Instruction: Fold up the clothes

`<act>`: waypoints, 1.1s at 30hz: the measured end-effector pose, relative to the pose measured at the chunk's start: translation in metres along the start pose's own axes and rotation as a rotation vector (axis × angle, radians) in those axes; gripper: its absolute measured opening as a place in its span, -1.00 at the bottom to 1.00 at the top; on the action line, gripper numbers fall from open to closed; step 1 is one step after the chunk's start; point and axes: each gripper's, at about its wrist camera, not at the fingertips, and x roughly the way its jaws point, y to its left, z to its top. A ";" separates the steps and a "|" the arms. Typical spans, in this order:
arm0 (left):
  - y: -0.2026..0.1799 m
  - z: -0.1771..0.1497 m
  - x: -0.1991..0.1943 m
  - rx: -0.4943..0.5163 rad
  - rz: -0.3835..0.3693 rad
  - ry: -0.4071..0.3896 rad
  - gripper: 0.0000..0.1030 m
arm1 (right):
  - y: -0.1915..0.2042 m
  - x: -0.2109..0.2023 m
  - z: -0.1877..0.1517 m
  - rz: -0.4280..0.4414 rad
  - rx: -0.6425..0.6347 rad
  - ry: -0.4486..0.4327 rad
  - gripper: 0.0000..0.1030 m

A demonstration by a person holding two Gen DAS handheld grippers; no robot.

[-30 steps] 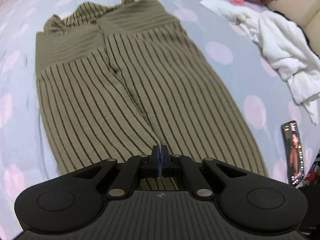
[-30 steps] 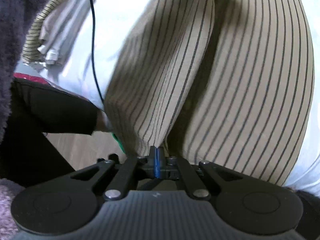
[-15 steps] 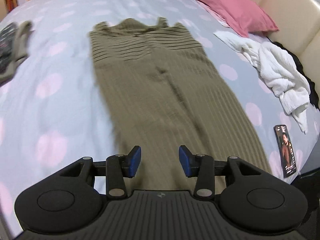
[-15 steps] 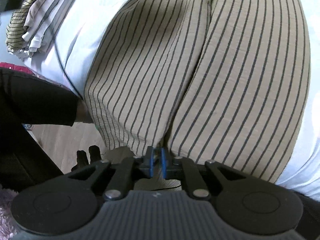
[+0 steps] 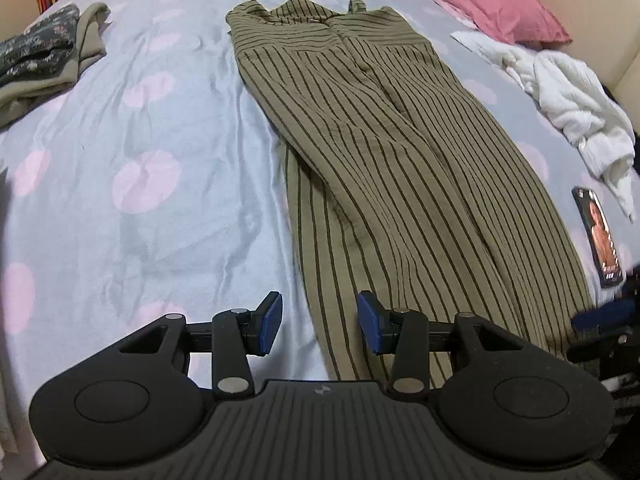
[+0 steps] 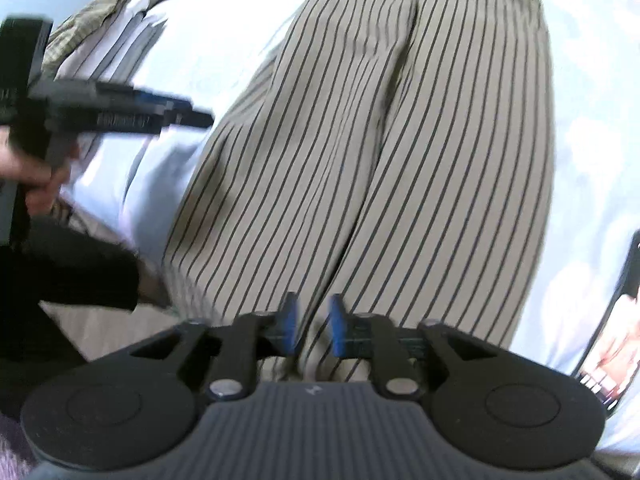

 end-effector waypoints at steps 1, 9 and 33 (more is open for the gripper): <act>0.002 0.002 0.002 -0.005 0.000 -0.007 -0.23 | 0.000 0.000 0.008 -0.011 -0.006 -0.010 -0.31; 0.017 0.030 0.017 -0.059 -0.041 -0.056 -0.30 | -0.005 0.005 0.074 -0.092 -0.044 -0.070 -0.31; 0.130 0.225 0.117 -0.249 -0.112 -0.179 -0.30 | -0.102 0.077 0.333 -0.016 0.087 -0.292 -0.31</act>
